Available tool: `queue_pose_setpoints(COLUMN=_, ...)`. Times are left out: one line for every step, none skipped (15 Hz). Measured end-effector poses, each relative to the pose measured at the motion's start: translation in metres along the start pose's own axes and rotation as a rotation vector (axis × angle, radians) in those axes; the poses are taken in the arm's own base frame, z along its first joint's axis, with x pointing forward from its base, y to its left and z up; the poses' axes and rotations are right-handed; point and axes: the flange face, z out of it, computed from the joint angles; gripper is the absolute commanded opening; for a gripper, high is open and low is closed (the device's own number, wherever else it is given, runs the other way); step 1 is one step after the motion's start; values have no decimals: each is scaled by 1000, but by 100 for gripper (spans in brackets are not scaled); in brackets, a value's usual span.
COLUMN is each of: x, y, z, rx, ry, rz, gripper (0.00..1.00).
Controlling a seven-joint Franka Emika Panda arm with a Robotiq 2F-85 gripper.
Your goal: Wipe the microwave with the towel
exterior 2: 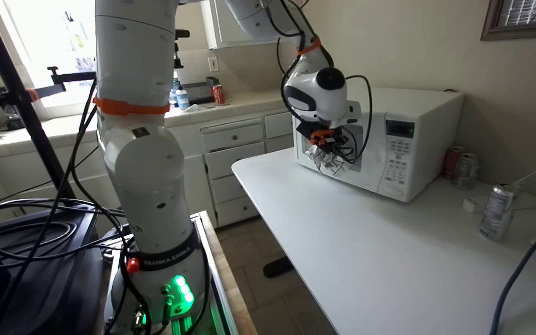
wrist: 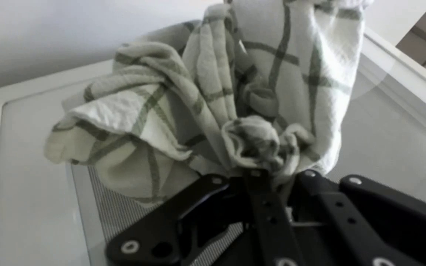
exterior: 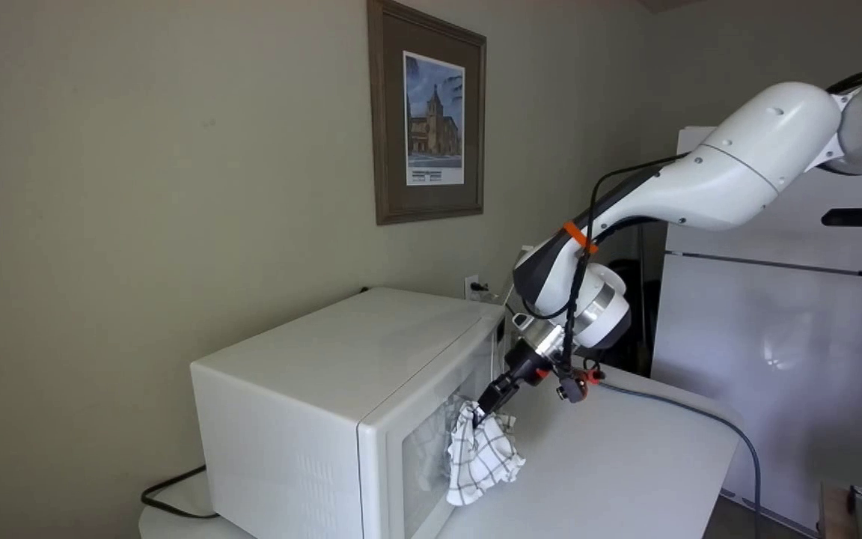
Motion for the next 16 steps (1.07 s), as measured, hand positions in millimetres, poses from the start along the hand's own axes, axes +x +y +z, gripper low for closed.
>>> queue_pose_setpoints(x=3, y=-5, z=-11, rx=1, ry=22, rz=-5, gripper=3)
queue_pose_setpoints(x=6, y=-9, z=-20, rx=2, ry=44, rz=-10, gripper=3)
queue_pose_setpoints(x=8, y=-13, z=-30, rx=2, ry=63, rz=-20, gripper=3)
queue_pose_setpoints(x=11, y=-18, z=-38, rx=3, ry=81, rz=-32, gripper=3)
queue_pose_setpoints(x=13, y=-22, z=-44, rx=3, ry=94, rz=-48, gripper=3)
queue_pose_setpoints(x=14, y=-26, z=-49, rx=3, ry=102, rz=-68, gripper=3)
queue_pose_setpoints(x=16, y=-30, z=-52, rx=3, ry=108, rz=-89, gripper=3)
queue_pose_setpoints(x=17, y=-34, z=-55, rx=4, ry=113, rz=-111, gripper=3)
queue_pose_setpoints(x=18, y=-37, z=-56, rx=6, ry=116, rz=-129, gripper=3)
queue_pose_setpoints(x=18, y=-39, z=-56, rx=8, ry=116, rz=-141, gripper=3)
queue_pose_setpoints(x=18, y=-40, z=-55, rx=9, ry=115, rz=-150, gripper=3)
queue_pose_setpoints(x=18, y=-42, z=-55, rx=11, ry=115, rz=-159, gripper=3)
queue_pose_setpoints(x=18, y=-43, z=-54, rx=13, ry=114, rz=-166, gripper=3)
queue_pose_setpoints(x=19, y=-45, z=-52, rx=15, ry=113, rz=-172, gripper=3)
queue_pose_setpoints(x=19, y=-47, z=-50, rx=19, ry=110, rz=-178, gripper=3)
queue_pose_setpoints(x=19, y=-50, z=-48, rx=24, ry=106, rz=-184, gripper=3)
